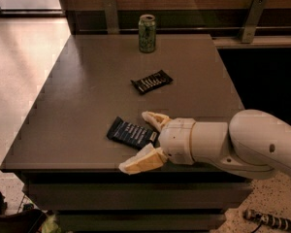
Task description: Move rxbar blueberry near green can
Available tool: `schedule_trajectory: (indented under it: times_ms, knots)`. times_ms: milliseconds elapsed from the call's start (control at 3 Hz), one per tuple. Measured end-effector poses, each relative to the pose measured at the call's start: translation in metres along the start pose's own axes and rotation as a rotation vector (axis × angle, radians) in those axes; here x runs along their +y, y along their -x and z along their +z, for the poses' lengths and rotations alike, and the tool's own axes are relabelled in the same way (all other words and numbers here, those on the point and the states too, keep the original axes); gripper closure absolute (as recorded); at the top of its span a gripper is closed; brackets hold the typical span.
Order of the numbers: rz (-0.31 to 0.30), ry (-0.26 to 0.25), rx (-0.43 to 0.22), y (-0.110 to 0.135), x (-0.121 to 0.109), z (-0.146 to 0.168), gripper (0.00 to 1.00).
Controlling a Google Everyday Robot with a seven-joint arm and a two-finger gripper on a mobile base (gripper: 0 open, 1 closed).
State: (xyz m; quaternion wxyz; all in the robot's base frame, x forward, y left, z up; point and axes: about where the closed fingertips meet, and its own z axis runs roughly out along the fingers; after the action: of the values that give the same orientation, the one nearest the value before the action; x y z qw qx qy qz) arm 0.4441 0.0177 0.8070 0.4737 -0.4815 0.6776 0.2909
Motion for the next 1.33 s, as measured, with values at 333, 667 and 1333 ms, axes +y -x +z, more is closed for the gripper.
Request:
schedule_trajectory:
  times_ms: [333,667,1333]
  knots:
    - [-0.002,0.002,0.001,0.0009,0.0009,0.0007,0.62]
    - [-0.002,0.002,0.001,0.0010,0.0009,0.0007,0.85]
    - [-0.003,0.002,0.001,0.0021,0.0011,0.0005,1.00]
